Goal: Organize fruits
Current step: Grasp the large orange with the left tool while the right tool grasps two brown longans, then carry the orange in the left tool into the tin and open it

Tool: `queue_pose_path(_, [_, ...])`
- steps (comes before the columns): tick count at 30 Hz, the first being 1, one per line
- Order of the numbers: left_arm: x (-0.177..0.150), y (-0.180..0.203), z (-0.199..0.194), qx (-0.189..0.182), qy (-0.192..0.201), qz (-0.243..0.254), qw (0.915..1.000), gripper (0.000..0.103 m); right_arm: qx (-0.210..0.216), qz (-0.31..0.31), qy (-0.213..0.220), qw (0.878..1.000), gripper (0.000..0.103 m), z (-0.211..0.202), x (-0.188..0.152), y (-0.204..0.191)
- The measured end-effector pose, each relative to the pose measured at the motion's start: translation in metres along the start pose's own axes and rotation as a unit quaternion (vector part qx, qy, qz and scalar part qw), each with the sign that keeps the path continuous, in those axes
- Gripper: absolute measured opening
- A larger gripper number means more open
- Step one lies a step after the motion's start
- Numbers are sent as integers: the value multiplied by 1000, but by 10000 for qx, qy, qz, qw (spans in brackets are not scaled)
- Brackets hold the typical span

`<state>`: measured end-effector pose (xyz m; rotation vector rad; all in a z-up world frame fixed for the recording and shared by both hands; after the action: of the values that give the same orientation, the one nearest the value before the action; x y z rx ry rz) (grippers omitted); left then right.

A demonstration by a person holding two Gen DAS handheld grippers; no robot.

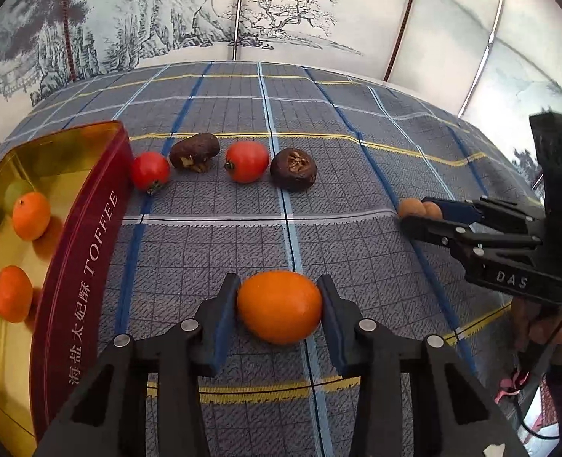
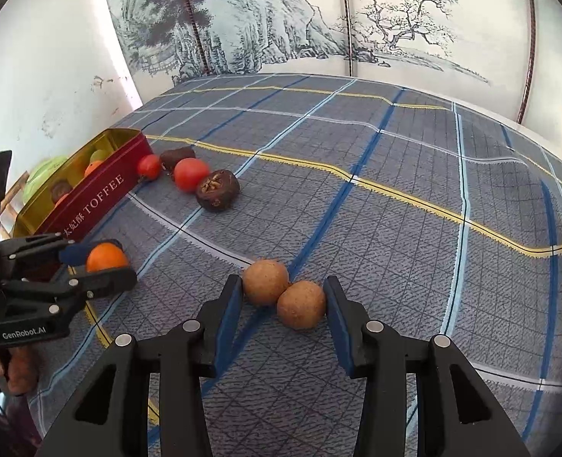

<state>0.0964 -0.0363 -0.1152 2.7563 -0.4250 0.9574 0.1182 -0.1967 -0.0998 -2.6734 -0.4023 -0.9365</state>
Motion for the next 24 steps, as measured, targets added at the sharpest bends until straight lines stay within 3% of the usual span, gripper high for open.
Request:
queue_pose_path(5, [0,-1,-12,108,327,1,9994,37,-65,31,-46,10000,45,3,0,2])
queue_pose_path(24, [0,-6,-27,286,698,-83,9971,30,-287,-120,-88,9995,45,5,0,-1])
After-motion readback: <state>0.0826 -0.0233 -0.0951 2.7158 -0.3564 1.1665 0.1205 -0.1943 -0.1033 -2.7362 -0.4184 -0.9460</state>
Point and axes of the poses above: each gripper's, at about its wrist camera, not at the fingertips, and z roughly the way its jaws point, y to its right, x to its top, the point moved 4 cm from there along z, roughly the way its jaws point, and after that the axes turned 3 degrees about z, right-handed, at the moved point
